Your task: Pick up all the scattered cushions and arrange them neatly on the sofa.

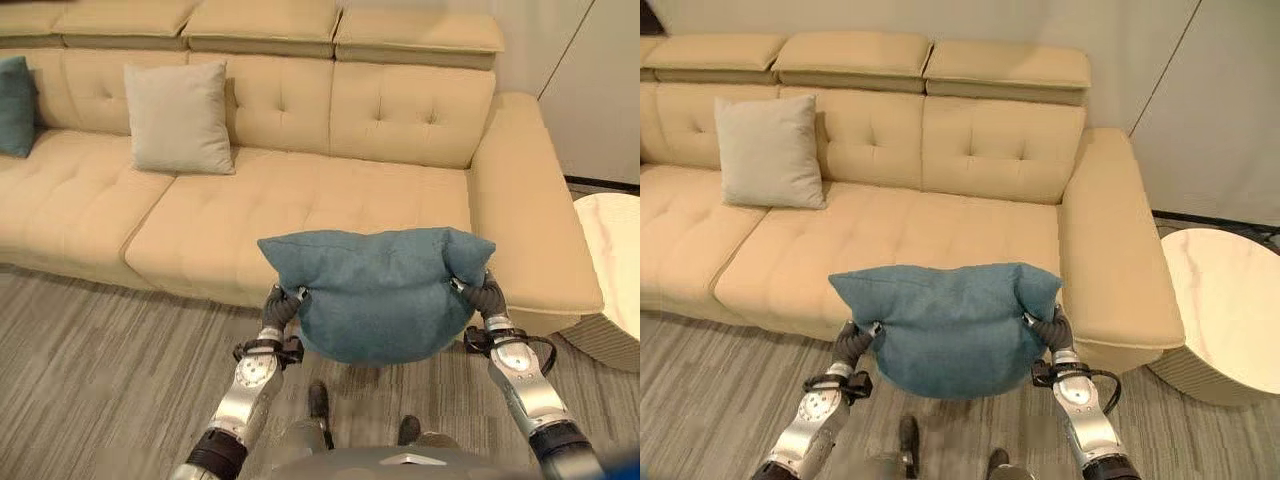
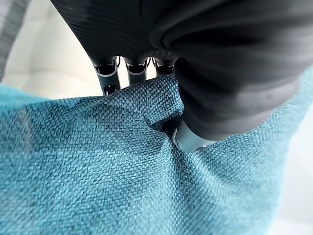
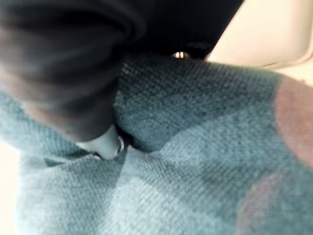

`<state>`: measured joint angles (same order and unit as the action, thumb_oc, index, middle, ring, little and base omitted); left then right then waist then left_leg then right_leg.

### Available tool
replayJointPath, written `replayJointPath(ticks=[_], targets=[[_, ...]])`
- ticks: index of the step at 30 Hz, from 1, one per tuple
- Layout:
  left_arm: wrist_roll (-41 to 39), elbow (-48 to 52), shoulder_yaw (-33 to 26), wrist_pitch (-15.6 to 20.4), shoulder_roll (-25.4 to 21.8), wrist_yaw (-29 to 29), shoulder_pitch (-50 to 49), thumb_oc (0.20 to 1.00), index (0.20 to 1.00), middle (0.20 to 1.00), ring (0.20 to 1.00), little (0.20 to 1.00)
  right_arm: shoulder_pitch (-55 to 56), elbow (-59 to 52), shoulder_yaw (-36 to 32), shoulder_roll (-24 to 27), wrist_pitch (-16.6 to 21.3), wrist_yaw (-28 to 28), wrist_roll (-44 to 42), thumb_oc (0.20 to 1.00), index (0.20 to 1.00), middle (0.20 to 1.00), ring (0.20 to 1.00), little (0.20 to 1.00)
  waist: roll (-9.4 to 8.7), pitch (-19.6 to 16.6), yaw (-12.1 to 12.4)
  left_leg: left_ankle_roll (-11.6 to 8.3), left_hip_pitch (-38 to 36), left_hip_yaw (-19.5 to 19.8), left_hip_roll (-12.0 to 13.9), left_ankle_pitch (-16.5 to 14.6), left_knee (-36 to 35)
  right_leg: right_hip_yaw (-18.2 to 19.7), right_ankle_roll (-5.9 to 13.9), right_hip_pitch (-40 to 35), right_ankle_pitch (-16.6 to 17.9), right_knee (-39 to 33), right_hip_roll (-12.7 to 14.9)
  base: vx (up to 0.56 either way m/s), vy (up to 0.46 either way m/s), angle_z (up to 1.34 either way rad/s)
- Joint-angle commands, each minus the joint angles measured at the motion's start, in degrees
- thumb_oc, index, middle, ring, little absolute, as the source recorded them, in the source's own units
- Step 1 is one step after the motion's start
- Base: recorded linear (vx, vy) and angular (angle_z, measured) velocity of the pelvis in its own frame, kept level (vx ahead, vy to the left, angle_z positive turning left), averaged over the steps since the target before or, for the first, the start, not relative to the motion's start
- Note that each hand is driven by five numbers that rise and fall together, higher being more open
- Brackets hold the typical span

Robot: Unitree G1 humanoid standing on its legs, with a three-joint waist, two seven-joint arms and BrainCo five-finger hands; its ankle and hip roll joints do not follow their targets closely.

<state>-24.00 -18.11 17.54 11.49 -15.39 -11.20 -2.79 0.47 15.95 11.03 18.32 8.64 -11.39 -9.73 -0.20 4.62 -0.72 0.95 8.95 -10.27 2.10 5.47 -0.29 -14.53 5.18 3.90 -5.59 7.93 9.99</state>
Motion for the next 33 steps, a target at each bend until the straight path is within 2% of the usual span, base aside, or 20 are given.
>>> replayJointPath(ticks=[1, 3, 5, 6, 8, 9, 11, 12, 14, 18, 19, 20, 21, 22, 23, 25, 30, 32, 33], targets=[[0.6, 7.9, -4.3, 4.5, -2.7, 1.5, 3.6, 0.2, 0.2, 0.2, 0.2, 0.2, -6.0, -6.2, -0.8, -0.8, 4.6, 1.1, 2.3, 0.2, 0.2, 0.2, 0.2, 0.2, -1.1, -1.0, 2.1, -2.83, 0.1, 1.2, 0.1, -8.9, 6.6, 0.0, 5.36, -3.0, 3.3, 1.0, 2.3, 0.11, 0.37, -0.44], [0.9, 8.0, -4.5, 4.6, -3.3, 1.7, 3.8, 0.2, 0.2, 0.2, 0.2, 0.2, -6.9, -6.8, -0.4, -1.2, 4.9, 1.4, 2.4, 0.2, 0.2, 0.2, 0.2, 0.2, -0.75, -0.1, 2.2, -1.41, -0.7, 0.7, -0.3, -9.7, 6.9, 1.4, 5.63, 0.1, 4.2, 7.6, 3.6, 0.06, 0.305, -0.47], [1.1, 7.9, -4.5, 4.6, -3.5, 1.7, 4.2, 0.2, 0.2, 0.2, 0.2, 0.2, -7.3, -7.2, -0.1, -1.6, 5.0, 1.6, 2.4, 0.2, 0.2, 0.2, 0.2, 0.2, -0.29, 0.4, 2.0, -0.64, -1.7, 0.7, -0.4, -10.4, 6.8, 1.7, 5.04, 3.4, 4.7, 11.5, 3.4, 0.07, 0.16, -0.3], [1.0, 7.7, -4.6, 4.6, -3.5, 1.6, 4.1, 0.2, 0.2, 0.2, 0.2, 0.2, -7.6, -6.9, 0.4, -1.7, 5.0, 1.9, 2.5, 0.2, 0.2, 0.2, 0.2, 0.2, -0.34, 0.5, 1.9, -0.51, -2.7, 0.8, -0.7, -10.8, 6.5, 1.4, 4.44, 4.3, 4.3, 10.8, 2.7, 0.16, 0.105, 0.06], [0.4, 8.1, -5.3, 4.7, -3.3, 1.6, 3.7, 0.2, 0.2, 0.2, 0.2, 0.2, -8.9, -6.6, 1.5, -1.5, 4.9, 2.1, 2.4, 0.2, 0.2, 0.2, 0.2, 0.2, -0.88, 0.7, 2.2, -0.46, -5.0, 0.1, -1.4, -12.2, 5.9, -3.2, 3.98, 6.1, 5.2, 5.6, 2.4, 0.19, 0.056, -0.11], [0.3, 8.1, -5.3, 4.6, -3.2, 1.8, 3.6, 0.2, 0.2, 0.2, 0.2, 0.2, -9.0, -6.7, 1.7, -1.3, 4.9, 2.4, 2.2, 0.2, 0.2, 0.2, 0.2, 0.2, -1.02, 0.7, 2.0, -0.49, -5.7, 0.1, -1.6, -12.7, 5.8, -3.8, 4.06, 6.6, 5.7, 3.7, 1.9, 0.19, 0.008, -0.4], [0.4, 7.8, -5.1, 4.5, -2.8, 1.8, 3.9, 0.2, 0.2, 0.2, 0.2, 0.2, -9.1, -6.6, 1.5, -0.9, 4.9, 2.3, 2.2, 0.2, 0.2, 0.2, 0.2, 0.2, -0.97, 1.2, 0.9, -0.59, -7.7, 1.4, -2.0, -14.1, 6.1, -1.5, 4.45, 8.7, 6.9, 0.3, -0.5, 0.25, -0.015, -0.34], [0.5, 7.5, -4.8, 4.8, -2.5, 1.8, 4.6, 0.2, 0.2, 0.2, 0.2, 0.2, -9.5, -6.7, 1.6, -0.8, 5.0, 1.9, 2.2, 0.2, 0.2, 0.2, 0.2, 0.2, -1.31, 1.5, 0.4, -0.77, -8.4, 2.5, -2.5, -14.6, 6.2, -0.6, 4.9, 10.2, 8.6, -1.9, -1.0, 0.31, -0.102, 0.32], [1.0, 7.2, -4.2, 4.9, -2.4, 2.1, 5.0, 0.2, 0.2, 0.2, 0.2, 0.2, -8.9, -6.7, 1.8, -0.8, 5.2, 1.9, 1.9, 0.2, 0.2, 0.2, 0.2, 0.2, -1.79, 1.2, 0.1, -1.89, -10.4, 4.0, -2.5, -16.0, 6.0, -1.5, 4.54, 7.8, 9.5, -4.4, -1.2, 0.37, -0.201, 0.59], [0.0, 7.2, -3.7, 4.8, -1.3, 2.5, 4.9, 0.2, 0.2, 0.2, 0.2, 0.2, -7.0, -7.0, 1.1, 0.2, 5.0, 2.0, 1.8, 0.2, 0.2, 0.2, 0.2, 0.2, -1.51, -0.9, -1.0, -5.03, -11.2, 5.3, 0.6, -15.0, 5.2, -2.4, 3.36, 4.8, 8.5, -6.1, -2.2, 0.29, -0.251, 0.73], [-0.5, 7.0, -3.3, 4.7, -1.0, 2.7, 5.4, 0.2, 0.2, 0.2, 0.2, 0.2, -6.5, -7.3, 0.7, 1.1, 5.0, 1.9, 1.4, 0.2, 0.2, 0.2, 0.2, 0.2, -1.84, 0.0, -1.0, -6.54, -6.7, 6.2, 1.7, -12.6, 14.4, -2.6, 1.83, 3.1, 7.5, -6.8, -2.7, 0.23, -0.303, 0.49], [-0.6, 6.8, -3.2, 4.7, -0.7, 2.9, 5.7, 0.2, 0.2, 0.2, 0.2, 0.2, -6.0, -7.2, 0.3, 1.7, 5.1, 1.8, 1.1, 0.2, 0.2, 0.2, 0.2, 0.2, -2.2, 0.5, -0.9, -6.84, -3.1, 6.6, 2.0, -11.3, 19.8, -2.6, 0.81, 1.8, 6.8, -7.8, -3.2, 0.2, -0.286, 0.3], [-0.7, 6.8, -3.0, 4.6, -0.6, 2.9, 5.9, 0.2, 0.2, 0.2, 0.2, 0.2, -5.7, -7.2, -0.1, 1.9, 4.8, 1.7, 0.9, 0.2, 0.2, 0.2, 0.2, 0.2, -2.48, 0.8, -0.9, -6.58, -1.0, 6.3, 2.1, -11.4, 21.2, -2.8, 0.48, 1.1, 6.4, -8.4, -3.2, 0.17, -0.158, 0.03], [-0.6, 6.7, -2.9, 4.3, -0.6, 3.2, 6.0, 0.2, 0.2, 0.2, 0.2, 0.2, -5.4, -7.0, -0.6, 2.0, 5.0, 1.6, 0.7, 0.2, 0.2, 0.2, 0.2, 0.2, -2.93, 1.0, -0.8, -5.64, 1.3, 5.8, 1.2, -13.3, 20.0, -2.6, 0.54, 0.3, 5.9, -8.9, -3.1, 0.21, -0.057, 0.02], [0.1, 6.4, -2.5, 3.9, -0.7, 3.4, 6.2, 0.2, 0.2, 0.2, 0.2, 0.2, -5.2, -7.0, -1.4, 2.3, 5.0, 1.3, 0.6, 0.2, 0.2, 0.2, 0.2, 0.2, -2.85, 0.8, -0.9, -5.37, 2.7, 4.8, 1.1, -12.4, 16.3, -2.9, 0.81, -0.7, 5.2, -9.1, -3.2, 0.26, 0.019, -0.17], [0.2, 6.7, -2.5, 3.6, -0.8, 2.4, 6.4, 0.2, 0.2, 0.2, 0.2, 0.2, -5.3, -6.5, -1.9, 1.9, 4.7, 0.5, -0.1, 0.2, 0.2, 0.2, 0.2, 0.2, -1.94, 1.4, 0.4, -6.23, 5.9, 6.5, 0.2, -7.2, 10.7, -1.6, 0.87, -2.1, 3.4, -8.4, -4.2, 0.22, 0.119, -0.12], [0.2, 8.2, -3.1, 3.8, -1.1, 2.8, 4.6, 0.2, 0.2, 0.2, 0.2, 0.2, -5.0, -7.5, -1.5, 0.7, 4.5, 1.4, 0.7, 0.2, 0.2, 0.2, 0.2, 0.2, -0.96, 0.5, 0.9, -5.06, 1.6, 9.0, -1.1, -7.2, 6.1, 0.5, 1.7, -3.2, 2.5, -5.8, -3.3, 0.19, 0.219, -0.35], [0.4, 9.5, -4.3, 4.0, -2.4, 2.5, 4.3, 0.2, 0.2, 0.2, 0.2, 0.2, -6.1, -7.9, -0.9, -0.3, 4.4, 1.9, 1.6, 0.2, 0.2, 0.2, 0.2, 0.2, -1.2, 0.2, 1.5, -3.55, -0.9, 7.3, -1.8, -8.4, 5.7, 2.0, 3.14, -1.8, 2.6, -1.8, -1.3, 0.12, 0.302, -0.37], [0.3, 10.2, -5.0, 4.4, -3.2, 2.1, 4.7, 0.2, 0.2, 0.2, 0.2, 0.2, -7.3, -8.2, -0.6, -0.7, 4.5, 2.0, 1.6, 0.2, 0.2, 0.2, 0.2, 0.2, -0.91, 0.7, 1.7, -2.57, -1.4, 6.2, -1.5, -8.9, 5.7, 2.6, 4.14, 1.1, 3.3, 2.5, -0.3, 0.02, 0.23, -0.45]])
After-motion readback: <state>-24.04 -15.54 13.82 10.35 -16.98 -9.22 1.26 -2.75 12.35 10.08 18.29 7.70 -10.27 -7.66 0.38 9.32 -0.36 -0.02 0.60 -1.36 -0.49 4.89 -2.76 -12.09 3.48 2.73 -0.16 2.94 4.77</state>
